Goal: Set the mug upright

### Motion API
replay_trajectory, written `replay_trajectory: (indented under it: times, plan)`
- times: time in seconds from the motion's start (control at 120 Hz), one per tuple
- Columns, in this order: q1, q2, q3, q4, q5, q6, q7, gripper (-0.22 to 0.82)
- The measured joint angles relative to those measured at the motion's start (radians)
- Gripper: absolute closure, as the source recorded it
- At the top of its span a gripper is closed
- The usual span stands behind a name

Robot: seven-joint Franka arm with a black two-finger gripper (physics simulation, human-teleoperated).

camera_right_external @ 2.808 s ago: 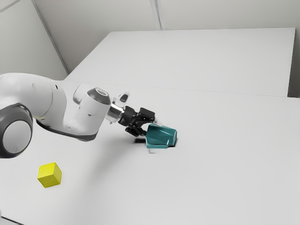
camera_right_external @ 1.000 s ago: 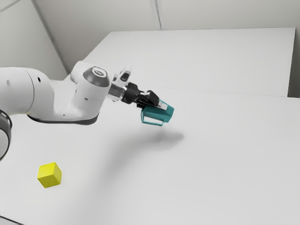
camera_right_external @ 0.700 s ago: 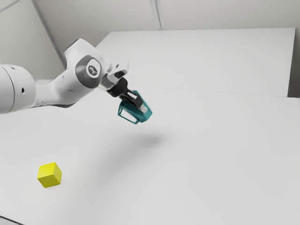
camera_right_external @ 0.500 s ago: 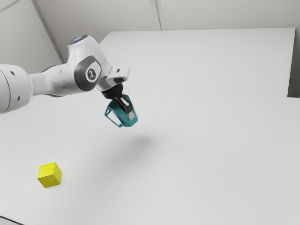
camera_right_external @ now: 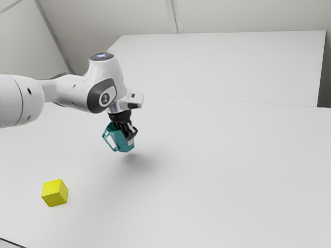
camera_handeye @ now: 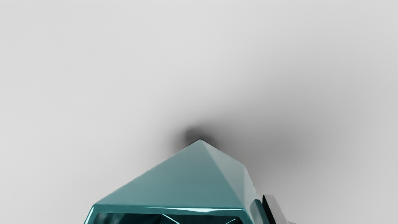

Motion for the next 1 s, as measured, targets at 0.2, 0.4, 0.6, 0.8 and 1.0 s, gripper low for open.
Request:
replay_trajectory:
  times: [0.2,0.4,0.6,0.8,1.0]
  plan:
    - [-0.003,0.005,0.000,-0.060,0.008,0.084,-0.044,0.76]
    - [-0.005,0.003,0.001,-0.109,0.011,0.166,-0.076,0.76]
    - [-0.006,-0.001,0.001,-0.151,0.031,0.234,-0.100,0.76]
    - [-0.007,-0.001,0.001,-0.189,0.051,0.290,-0.117,0.76]
    - [-0.007,0.000,0.001,-0.198,0.052,0.315,-0.131,0.73]
